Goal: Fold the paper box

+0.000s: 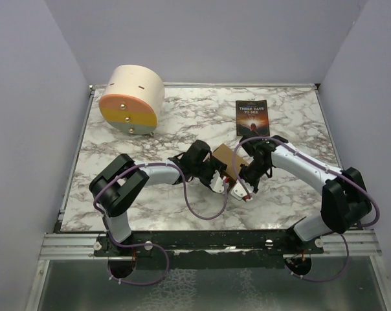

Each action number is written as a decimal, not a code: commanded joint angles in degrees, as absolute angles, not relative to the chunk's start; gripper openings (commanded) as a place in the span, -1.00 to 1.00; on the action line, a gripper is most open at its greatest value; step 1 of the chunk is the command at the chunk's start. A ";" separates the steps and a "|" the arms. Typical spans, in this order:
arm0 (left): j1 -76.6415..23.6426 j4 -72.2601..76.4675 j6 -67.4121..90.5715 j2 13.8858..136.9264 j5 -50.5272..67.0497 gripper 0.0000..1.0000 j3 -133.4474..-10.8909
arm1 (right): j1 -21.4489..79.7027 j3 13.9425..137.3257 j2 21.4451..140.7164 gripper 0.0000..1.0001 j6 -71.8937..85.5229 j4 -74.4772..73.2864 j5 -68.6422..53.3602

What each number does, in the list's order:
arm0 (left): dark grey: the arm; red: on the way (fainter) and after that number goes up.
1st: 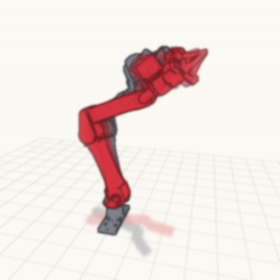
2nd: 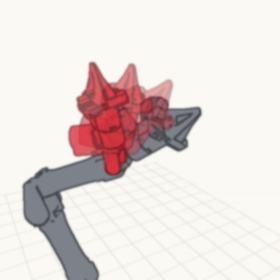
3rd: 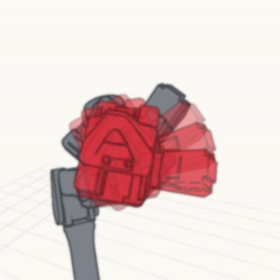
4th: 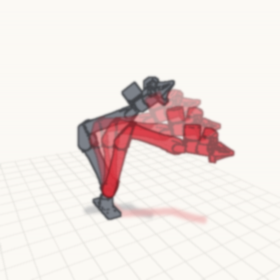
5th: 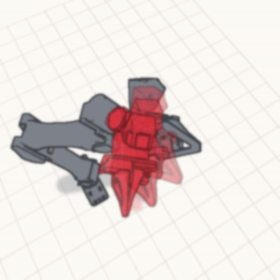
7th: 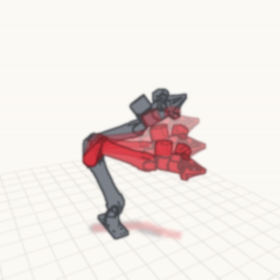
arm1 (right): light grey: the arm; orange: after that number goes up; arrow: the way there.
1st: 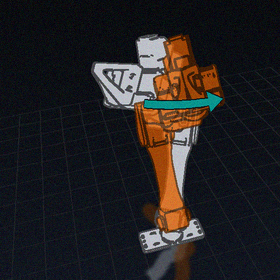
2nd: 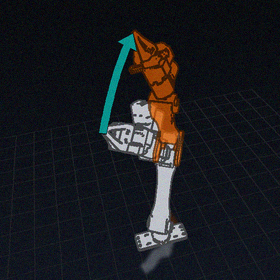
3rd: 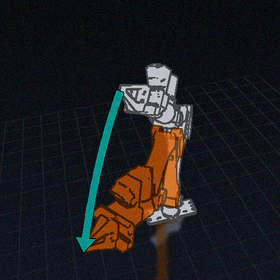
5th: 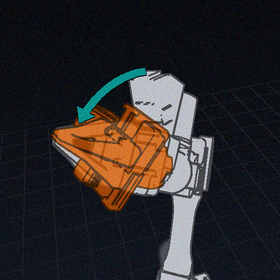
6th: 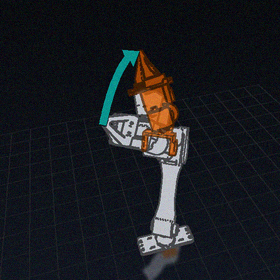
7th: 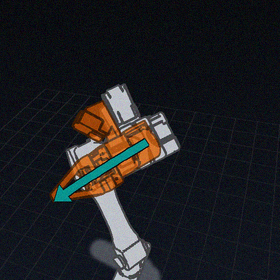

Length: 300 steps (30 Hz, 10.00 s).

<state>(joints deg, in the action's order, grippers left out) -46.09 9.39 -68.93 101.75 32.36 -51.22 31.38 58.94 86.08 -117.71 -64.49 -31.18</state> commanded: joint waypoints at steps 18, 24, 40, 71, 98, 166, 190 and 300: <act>-45.82 -0.11 -66.36 105.29 32.52 0.22 -50.34 | 31.02 55.11 88.98 -0.54 -139.19 -62.30 -36.67; -45.79 -0.17 -66.35 105.55 32.70 0.22 -50.42 | 31.11 55.11 89.70 -0.67 -139.01 -61.40 -37.24; -45.79 -0.29 -66.31 105.47 32.74 0.22 -50.37 | 31.11 56.53 88.66 -0.56 -140.11 -63.86 -40.51; -45.80 -0.78 -66.53 105.63 32.70 0.20 -50.45 | 31.04 58.62 90.08 -0.98 -134.87 -62.52 -32.99; -45.79 -1.60 -67.07 106.39 32.70 0.18 -50.82 | 24.90 61.87 88.39 -0.98 -135.44 -65.41 -30.88; -41.49 32.01 70.38 91.20 -3.29 0.71 -34.02 | 8.57 72.50 113.27 0.26 -7.44 -15.47 -60.97; -41.48 30.24 73.82 99.10 -3.45 0.42 -41.15 | 10.23 71.23 116.69 -0.05 -7.53 -16.22 -62.48; -66.80 81.81 3.30 116.12 -5.54 -0.68 -28.54 | -1.58 58.12 98.73 -0.51 -113.22 -57.42 -49.46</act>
